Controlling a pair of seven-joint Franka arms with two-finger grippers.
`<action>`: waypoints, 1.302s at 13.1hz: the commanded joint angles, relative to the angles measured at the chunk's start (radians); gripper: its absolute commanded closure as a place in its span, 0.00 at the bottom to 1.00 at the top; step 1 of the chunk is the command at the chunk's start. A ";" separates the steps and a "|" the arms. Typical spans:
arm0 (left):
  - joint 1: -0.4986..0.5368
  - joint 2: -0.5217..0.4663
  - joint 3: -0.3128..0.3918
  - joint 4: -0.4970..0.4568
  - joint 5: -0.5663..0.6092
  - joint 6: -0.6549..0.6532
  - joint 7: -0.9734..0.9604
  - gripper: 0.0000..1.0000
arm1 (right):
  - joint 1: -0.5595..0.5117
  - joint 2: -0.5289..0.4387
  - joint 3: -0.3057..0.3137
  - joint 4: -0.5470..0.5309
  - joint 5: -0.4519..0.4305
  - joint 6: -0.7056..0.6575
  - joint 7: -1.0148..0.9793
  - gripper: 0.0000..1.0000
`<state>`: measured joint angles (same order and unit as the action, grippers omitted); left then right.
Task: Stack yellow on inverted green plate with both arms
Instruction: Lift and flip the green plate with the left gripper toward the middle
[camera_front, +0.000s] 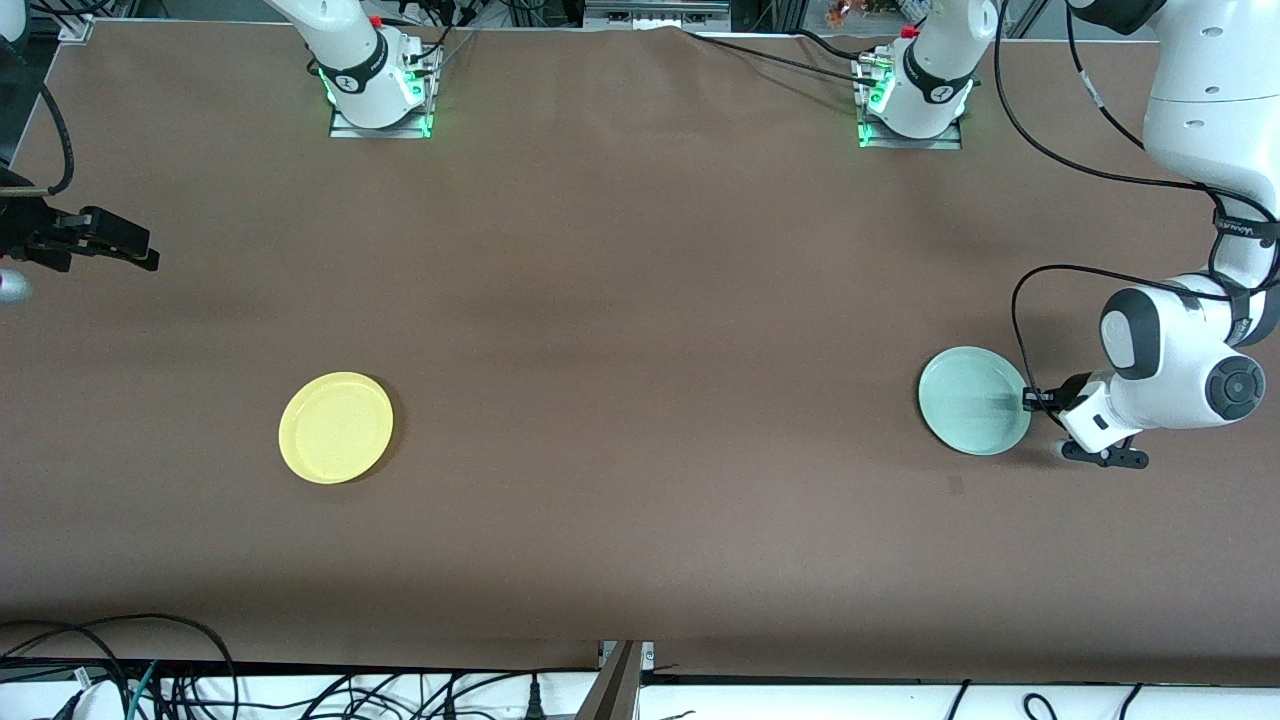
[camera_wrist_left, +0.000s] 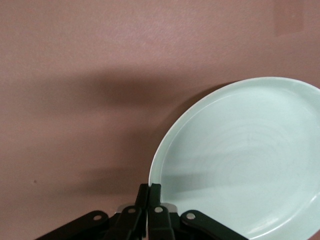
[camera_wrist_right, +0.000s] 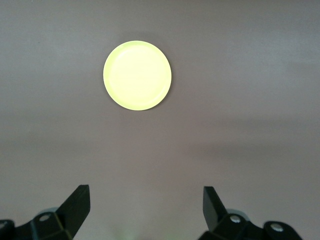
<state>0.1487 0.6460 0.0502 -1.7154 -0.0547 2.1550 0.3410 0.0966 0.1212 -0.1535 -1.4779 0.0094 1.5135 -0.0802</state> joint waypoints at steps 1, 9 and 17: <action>-0.040 -0.040 0.003 0.090 -0.004 -0.142 0.012 1.00 | -0.003 -0.005 0.003 -0.001 -0.005 0.002 0.000 0.00; -0.277 -0.040 0.013 0.460 0.141 -0.566 -0.020 1.00 | -0.009 -0.005 0.000 -0.001 -0.011 0.004 -0.003 0.00; -0.667 -0.019 0.023 0.625 0.511 -0.739 -0.376 1.00 | -0.024 0.005 -0.001 -0.001 -0.009 0.020 -0.004 0.00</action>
<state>-0.4232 0.5959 0.0490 -1.1665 0.3271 1.4798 0.0443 0.0793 0.1260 -0.1593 -1.4780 0.0092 1.5238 -0.0801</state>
